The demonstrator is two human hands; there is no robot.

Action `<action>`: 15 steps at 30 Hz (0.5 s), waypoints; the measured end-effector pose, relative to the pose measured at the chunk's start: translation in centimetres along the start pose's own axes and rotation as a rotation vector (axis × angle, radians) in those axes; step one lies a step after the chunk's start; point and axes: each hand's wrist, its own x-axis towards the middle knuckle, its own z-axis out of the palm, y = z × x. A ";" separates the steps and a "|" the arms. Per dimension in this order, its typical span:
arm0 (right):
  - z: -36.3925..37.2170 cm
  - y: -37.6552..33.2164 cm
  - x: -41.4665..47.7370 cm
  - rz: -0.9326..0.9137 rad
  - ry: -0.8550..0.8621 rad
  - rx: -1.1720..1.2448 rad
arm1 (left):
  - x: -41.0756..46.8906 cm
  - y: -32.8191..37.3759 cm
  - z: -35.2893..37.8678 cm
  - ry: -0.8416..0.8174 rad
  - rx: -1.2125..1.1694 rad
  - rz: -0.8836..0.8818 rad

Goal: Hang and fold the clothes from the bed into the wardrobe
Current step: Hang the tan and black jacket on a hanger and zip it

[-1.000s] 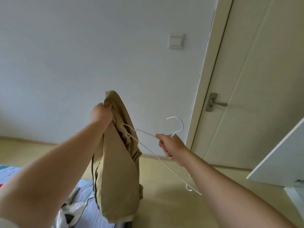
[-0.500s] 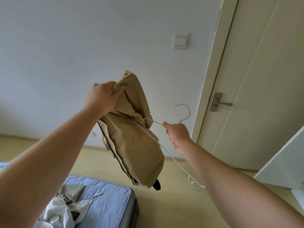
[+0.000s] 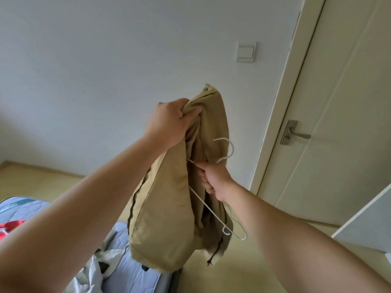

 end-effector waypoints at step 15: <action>-0.1 -1.5 -0.9 -0.059 0.409 0.430 | -1.7 -1.6 -0.8 0.019 -0.328 -0.261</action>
